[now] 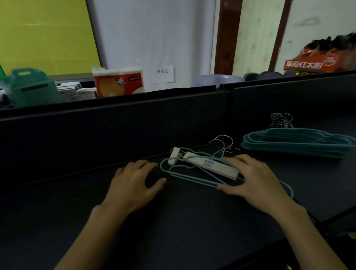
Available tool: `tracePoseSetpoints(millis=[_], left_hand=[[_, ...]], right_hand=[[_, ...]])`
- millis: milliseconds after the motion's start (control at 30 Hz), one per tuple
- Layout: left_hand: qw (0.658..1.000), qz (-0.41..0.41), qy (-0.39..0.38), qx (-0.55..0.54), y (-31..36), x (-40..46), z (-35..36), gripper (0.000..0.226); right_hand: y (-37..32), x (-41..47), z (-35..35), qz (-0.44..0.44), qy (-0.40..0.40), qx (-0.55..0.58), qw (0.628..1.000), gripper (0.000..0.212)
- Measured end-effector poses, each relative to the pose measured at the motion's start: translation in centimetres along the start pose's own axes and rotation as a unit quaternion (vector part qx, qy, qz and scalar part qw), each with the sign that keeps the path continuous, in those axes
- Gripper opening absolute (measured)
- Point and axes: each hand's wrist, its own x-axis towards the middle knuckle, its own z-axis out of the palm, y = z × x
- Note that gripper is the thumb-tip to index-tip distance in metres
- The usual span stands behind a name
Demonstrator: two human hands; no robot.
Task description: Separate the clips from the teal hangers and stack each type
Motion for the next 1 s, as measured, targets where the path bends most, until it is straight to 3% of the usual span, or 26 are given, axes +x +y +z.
tracePoseSetpoints(millis=[333,500,833,1000], left_hand=[[0.996,0.085,0.033,-0.021,5.3,3.7,2.7,0.057],[0.985,0.137,0.079,-0.071,7.0,5.9,4.6,0.043],[0.967,0.221,0.004,-0.126,7.6,9.0,6.7,0.043],[0.963,0.240,0.032,-0.118,7.5,9.3,6.8,0.037]], right_hand=[[4.4,-3.7,-3.3,0.071,0.051,-0.014,0.996,0.075],[6.7,-5.0,-4.1,0.096,0.061,-0.007,0.993,0.075],[9.4,-5.5,-4.2,0.098,0.075,0.015,0.992,0.076],[9.2,-5.5,-4.0,0.092,0.081,0.026,0.992,0.074]])
